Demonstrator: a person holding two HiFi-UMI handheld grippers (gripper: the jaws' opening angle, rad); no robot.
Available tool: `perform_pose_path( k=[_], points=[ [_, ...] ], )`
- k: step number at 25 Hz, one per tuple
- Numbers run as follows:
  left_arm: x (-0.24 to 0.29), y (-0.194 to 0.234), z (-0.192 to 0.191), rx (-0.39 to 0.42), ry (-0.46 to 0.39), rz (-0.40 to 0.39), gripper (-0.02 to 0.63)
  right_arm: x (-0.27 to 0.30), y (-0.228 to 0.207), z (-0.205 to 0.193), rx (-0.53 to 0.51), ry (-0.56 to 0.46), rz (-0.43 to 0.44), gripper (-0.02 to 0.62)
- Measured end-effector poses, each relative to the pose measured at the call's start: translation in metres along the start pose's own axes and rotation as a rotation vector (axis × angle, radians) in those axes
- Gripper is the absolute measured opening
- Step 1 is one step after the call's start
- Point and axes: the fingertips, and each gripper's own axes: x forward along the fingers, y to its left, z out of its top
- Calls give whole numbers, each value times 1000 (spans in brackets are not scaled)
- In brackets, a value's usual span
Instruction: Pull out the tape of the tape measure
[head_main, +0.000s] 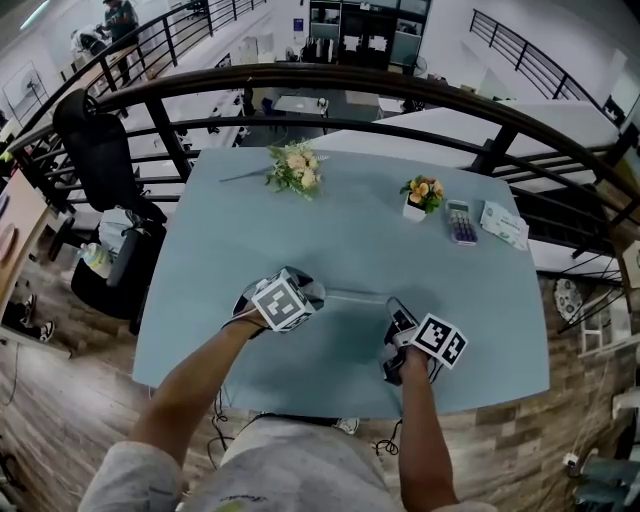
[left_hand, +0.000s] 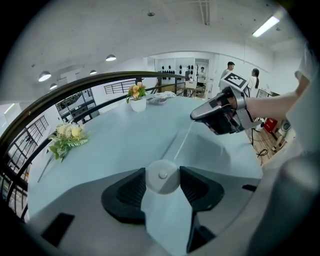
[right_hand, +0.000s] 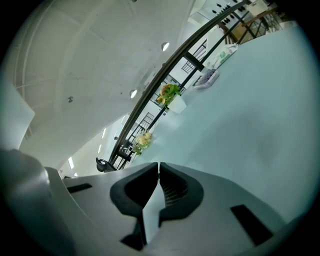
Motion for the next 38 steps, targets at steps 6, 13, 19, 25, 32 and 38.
perform_pose_path(
  k=[6, 13, 19, 25, 32, 38],
  points=[
    [7, -3, 0, 0, 5, -6, 213, 3, -3, -4, -16, 22, -13, 17],
    [17, -5, -3, 9, -1, 0, 213, 5, -10, -12, -33, 47, -39, 17],
    [25, -8, -15, -7, 28, 3, 213, 8, -15, -20, -69, 79, -67, 17],
    [28, -11, -19, -7, 52, 4, 213, 10, -17, -21, -96, 108, -81, 17],
    [33, -9, -15, 4, 23, 3, 213, 12, -20, -26, -253, 169, -155, 17],
    [32, -10, -18, -9, 38, -6, 215, 14, -19, -28, -294, 188, -172, 17]
  ],
)
